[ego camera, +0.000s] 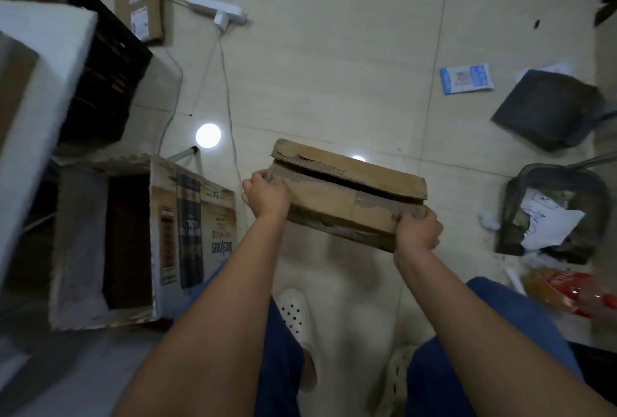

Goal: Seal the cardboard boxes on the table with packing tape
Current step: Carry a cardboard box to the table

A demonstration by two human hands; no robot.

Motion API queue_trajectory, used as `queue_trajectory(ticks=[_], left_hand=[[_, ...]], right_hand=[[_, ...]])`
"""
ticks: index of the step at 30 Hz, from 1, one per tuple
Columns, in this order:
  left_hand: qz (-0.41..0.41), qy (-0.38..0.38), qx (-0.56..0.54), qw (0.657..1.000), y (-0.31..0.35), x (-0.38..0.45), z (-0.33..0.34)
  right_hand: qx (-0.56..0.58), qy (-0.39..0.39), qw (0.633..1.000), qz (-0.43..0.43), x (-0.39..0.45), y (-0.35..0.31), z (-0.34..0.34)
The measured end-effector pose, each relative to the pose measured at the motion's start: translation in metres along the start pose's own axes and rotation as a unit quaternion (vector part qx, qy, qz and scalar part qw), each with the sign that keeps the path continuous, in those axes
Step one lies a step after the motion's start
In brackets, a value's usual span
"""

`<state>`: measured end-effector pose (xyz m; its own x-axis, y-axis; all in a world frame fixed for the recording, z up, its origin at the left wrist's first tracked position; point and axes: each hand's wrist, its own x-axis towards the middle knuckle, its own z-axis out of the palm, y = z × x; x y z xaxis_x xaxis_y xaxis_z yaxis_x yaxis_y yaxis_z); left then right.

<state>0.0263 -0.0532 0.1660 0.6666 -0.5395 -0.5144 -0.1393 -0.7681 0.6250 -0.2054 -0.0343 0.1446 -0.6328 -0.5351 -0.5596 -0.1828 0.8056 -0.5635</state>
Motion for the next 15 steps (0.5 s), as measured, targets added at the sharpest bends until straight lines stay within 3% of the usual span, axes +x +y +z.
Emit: queue_trajectory(ticks=[15], left_hand=[[0.055,0.009,-0.041,0.998,0.25,-0.117,-0.284]], right_hand=[[0.033,0.006,0.997,-0.066,-0.239,-0.292,-0.156]])
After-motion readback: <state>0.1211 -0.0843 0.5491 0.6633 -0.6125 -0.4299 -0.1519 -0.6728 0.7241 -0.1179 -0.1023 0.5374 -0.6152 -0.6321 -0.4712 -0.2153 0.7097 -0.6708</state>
